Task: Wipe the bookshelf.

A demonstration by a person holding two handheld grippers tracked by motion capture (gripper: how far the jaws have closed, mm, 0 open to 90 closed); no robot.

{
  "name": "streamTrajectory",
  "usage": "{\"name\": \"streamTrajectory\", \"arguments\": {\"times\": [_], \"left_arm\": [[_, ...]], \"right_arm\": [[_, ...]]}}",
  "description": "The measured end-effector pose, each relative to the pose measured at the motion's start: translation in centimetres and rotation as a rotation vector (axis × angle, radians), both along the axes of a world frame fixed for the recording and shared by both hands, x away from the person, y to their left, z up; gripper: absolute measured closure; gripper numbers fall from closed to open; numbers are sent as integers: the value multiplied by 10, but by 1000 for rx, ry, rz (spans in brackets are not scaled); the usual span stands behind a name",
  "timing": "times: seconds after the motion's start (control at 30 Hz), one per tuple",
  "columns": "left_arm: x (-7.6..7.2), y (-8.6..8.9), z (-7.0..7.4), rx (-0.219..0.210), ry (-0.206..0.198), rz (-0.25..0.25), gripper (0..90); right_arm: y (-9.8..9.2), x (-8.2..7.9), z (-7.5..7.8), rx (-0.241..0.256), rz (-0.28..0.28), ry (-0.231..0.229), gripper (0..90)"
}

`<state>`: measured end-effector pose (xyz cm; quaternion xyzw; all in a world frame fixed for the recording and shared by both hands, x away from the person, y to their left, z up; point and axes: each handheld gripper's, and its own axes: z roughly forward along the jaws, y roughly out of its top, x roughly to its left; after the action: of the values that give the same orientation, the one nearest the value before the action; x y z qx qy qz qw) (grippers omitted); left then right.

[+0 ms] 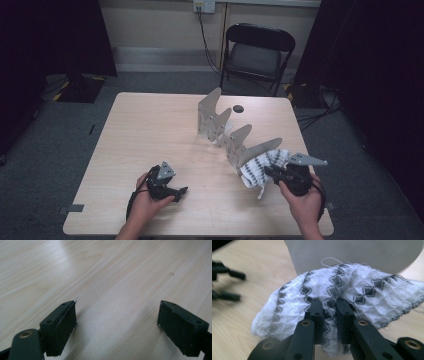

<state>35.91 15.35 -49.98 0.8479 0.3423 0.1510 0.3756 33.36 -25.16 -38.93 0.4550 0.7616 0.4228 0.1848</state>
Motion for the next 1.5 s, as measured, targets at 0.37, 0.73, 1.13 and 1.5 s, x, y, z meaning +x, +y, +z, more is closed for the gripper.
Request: {"name": "streamTrajectory", "arguments": {"times": [0.37, 0.73, 1.13, 1.5], "left_arm": [[0, 0, 0, -1, -1, 0, 155], [0, 0, 0, -1, -1, 0, 155], [0, 0, 0, 0, 0, -1, 155], [0, 0, 0, 0, 1, -2, 155]], "right_arm": [[18, 10, 18, 4, 19, -40, 786], [26, 12, -46, -51, 13, 60, 784], [30, 15, -91, -108, -3, 125, 777], [18, 10, -84, -93, -12, 119, 779]]}}
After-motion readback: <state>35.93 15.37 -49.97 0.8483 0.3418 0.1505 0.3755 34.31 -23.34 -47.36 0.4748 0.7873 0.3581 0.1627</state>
